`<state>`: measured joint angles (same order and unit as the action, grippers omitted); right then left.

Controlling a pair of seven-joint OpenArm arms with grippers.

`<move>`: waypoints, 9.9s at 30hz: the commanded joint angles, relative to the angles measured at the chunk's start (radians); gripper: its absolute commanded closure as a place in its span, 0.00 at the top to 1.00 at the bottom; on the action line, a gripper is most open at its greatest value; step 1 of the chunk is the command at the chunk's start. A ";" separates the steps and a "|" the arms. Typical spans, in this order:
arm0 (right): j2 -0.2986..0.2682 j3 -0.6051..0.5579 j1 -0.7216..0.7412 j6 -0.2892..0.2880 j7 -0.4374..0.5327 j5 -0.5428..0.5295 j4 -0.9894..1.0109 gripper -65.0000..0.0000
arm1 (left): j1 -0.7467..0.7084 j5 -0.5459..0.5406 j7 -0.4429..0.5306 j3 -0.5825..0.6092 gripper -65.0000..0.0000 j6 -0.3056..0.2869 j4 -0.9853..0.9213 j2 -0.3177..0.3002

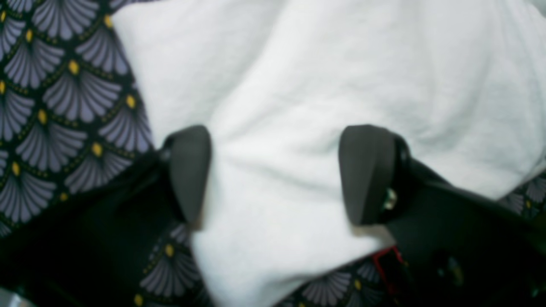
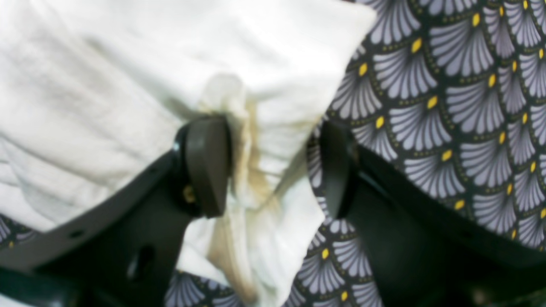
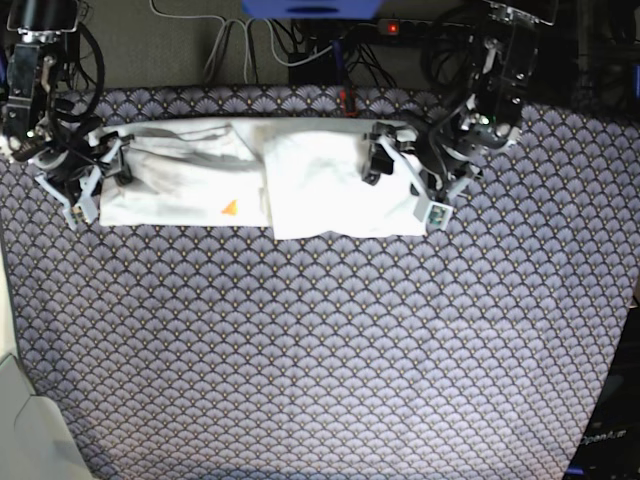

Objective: Fold the T-shirt properly
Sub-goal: 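Press the folded half flat with both grippers, then lift the strip end with the right gripper and fold it onto the stack, then adjust the folded bundle edges with the right gripper, then grasp the bundle sides with both grippers and square it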

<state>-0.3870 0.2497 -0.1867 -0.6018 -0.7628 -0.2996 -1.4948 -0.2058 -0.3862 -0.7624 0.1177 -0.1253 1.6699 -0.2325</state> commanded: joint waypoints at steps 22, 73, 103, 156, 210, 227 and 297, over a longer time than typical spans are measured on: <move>0.033 -0.003 -0.093 -0.096 -0.033 0.015 -0.283 0.00 | 0.001 -0.004 -0.006 -0.005 0.72 0.006 0.098 -0.005; 0.409 -0.544 0.158 -0.004 -0.281 0.015 -0.399 0.00 | -0.172 0.002 0.004 -0.438 0.72 -0.001 0.137 -0.024; 0.520 -0.646 0.261 0.027 -0.185 0.015 -0.103 0.00 | -0.198 -0.006 0.007 -0.520 0.72 -0.001 0.137 -0.048; 0.345 -0.772 0.217 0.027 -0.030 0.017 -0.128 0.00 | -0.215 0.003 0.005 -0.524 0.72 -0.001 0.137 -0.054; 0.170 -0.591 0.160 0.027 0.047 0.017 -0.172 0.00 | -0.223 -0.348 -0.007 -0.513 0.60 -0.001 0.210 -0.069; 0.194 -0.596 0.160 0.027 0.090 0.015 -0.092 0.00 | -0.209 -0.650 -0.007 -0.511 0.67 -0.001 0.210 -0.160; 0.194 -0.597 0.169 0.027 0.095 0.015 -0.092 0.00 | 0.113 -0.463 -0.145 -0.137 0.00 0.008 -0.185 -0.031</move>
<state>-0.1909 -0.3481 -0.0280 -0.5743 -0.6750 -0.2775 -1.5764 -0.1005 -0.8486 -0.9192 -0.0170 -0.1234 1.4738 -0.2546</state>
